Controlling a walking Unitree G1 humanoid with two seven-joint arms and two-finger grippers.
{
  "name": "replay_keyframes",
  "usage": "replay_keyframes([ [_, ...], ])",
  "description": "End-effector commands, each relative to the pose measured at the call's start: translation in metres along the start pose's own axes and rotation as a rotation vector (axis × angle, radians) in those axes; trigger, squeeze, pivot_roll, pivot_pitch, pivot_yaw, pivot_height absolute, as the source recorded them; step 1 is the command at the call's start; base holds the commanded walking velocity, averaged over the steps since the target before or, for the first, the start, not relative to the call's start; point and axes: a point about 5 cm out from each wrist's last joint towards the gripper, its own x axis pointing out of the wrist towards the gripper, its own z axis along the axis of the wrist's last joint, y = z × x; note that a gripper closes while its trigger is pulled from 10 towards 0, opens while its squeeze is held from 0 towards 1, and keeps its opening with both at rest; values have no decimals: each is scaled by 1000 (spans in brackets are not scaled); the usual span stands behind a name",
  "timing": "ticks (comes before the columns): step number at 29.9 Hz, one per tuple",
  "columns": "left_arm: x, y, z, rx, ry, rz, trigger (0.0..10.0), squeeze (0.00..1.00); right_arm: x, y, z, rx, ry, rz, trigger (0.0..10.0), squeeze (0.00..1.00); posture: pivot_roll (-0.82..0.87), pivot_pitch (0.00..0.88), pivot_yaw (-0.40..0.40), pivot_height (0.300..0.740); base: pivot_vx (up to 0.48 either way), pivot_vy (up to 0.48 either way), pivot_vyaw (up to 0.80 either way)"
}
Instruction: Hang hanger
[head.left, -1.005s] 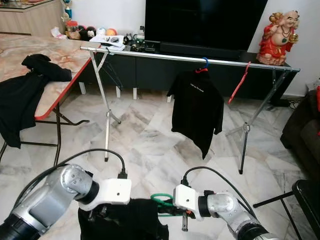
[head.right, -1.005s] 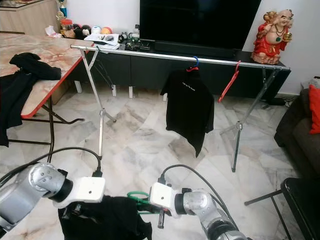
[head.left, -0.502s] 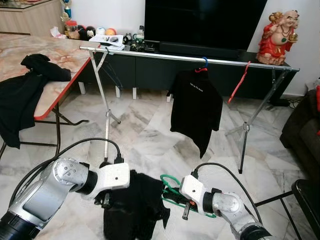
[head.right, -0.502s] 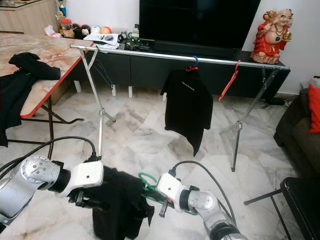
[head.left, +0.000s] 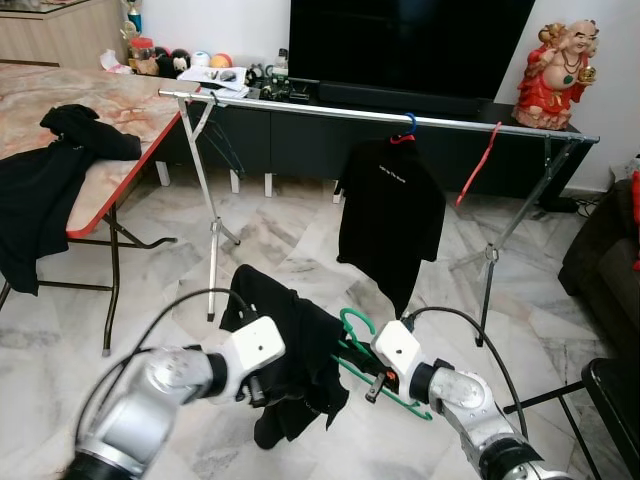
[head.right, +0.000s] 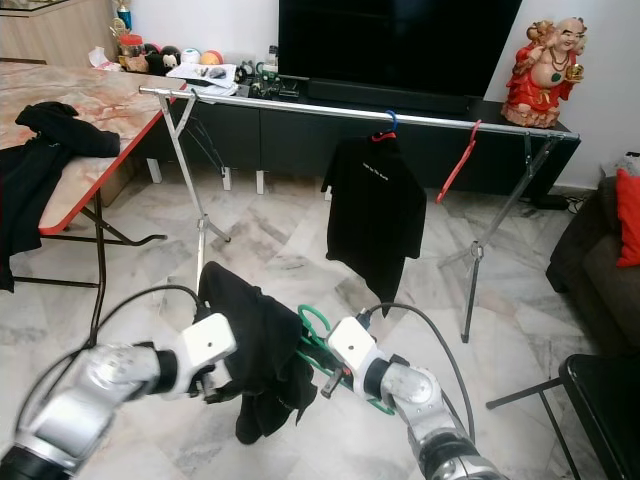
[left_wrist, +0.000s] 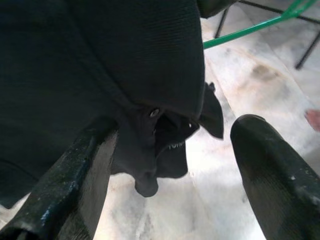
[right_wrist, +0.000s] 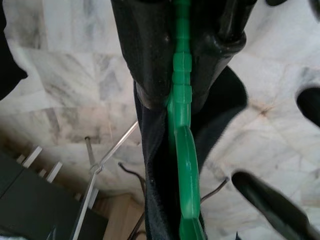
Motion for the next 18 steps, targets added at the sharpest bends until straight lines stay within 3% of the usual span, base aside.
replay_keyframes([
  [1, 1, 0, -4, -17, 29, 43, 10000, 0, 3, -9, 16, -20, -67, -18, 0, 0, 175, 43, -129, 740, 0, 0, 0],
  [2, 5, -3, 0, -76, 17, 77, 10000, 0, 4, -8, 19, -29, -73, -5, 0, 0, 177, 42, -131, 740, 0, 0, 0],
  [8, 11, -3, 6, -135, 53, 161, 10000, 0, 7, -9, 23, -34, -73, -1, 0, 0, 181, 35, -132, 740, 0, 0, 0],
  [11, 18, 0, 7, -188, 74, 272, 10000, 0, 9, -9, 25, -35, -77, 0, 0, 0, 180, 32, -132, 740, 0, 0, 0],
  [18, 25, 8, 12, -230, 123, 419, 10000, 0, 9, -9, 27, -38, -83, 7, 0, 0, 177, 25, -128, 740, 0, 0, 0],
])
